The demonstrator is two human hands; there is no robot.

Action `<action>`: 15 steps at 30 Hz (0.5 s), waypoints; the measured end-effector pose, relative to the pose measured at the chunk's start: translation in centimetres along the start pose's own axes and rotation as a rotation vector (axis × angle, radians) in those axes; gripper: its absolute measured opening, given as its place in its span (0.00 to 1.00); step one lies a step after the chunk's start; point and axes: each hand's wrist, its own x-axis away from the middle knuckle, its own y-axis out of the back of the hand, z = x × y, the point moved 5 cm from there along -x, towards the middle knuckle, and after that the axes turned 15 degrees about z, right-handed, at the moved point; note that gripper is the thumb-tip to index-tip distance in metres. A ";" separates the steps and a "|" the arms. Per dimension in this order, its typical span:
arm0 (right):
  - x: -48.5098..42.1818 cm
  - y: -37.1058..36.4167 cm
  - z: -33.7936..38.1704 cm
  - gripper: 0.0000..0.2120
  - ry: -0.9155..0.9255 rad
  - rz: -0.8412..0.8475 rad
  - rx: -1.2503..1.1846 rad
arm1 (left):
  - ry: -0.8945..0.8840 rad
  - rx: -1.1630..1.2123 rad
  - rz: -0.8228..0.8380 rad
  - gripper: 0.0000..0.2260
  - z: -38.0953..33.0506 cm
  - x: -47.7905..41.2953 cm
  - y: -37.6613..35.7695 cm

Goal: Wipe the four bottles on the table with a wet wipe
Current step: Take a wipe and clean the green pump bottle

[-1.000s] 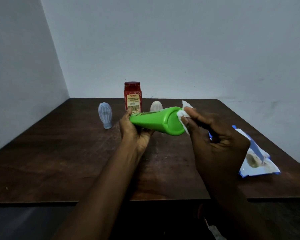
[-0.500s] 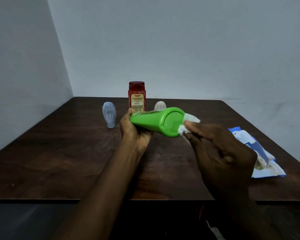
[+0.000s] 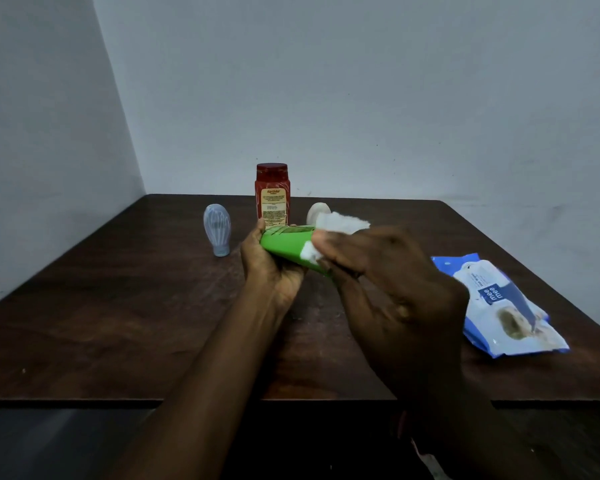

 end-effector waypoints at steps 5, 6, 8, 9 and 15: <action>0.9 0.0 0.4 0.10 0.008 0.015 -0.008 | 0.024 -0.042 0.018 0.30 -0.1 -0.5 0.9; 0.9 0.3 0.1 0.10 -0.031 0.014 -0.009 | 0.009 -0.038 0.038 0.33 -0.3 -0.4 0.7; 0.7 1.2 -0.7 0.10 -0.151 0.017 -0.051 | -0.031 -0.038 0.104 0.33 -0.8 -0.2 0.0; 0.7 1.5 -1.2 0.09 -0.225 0.022 -0.080 | -0.042 -0.053 0.138 0.31 -0.9 -0.1 -0.4; 3.0 0.6 -4.6 0.06 -0.674 0.098 -0.461 | -0.003 -0.089 0.311 0.28 -1.2 1.3 -3.1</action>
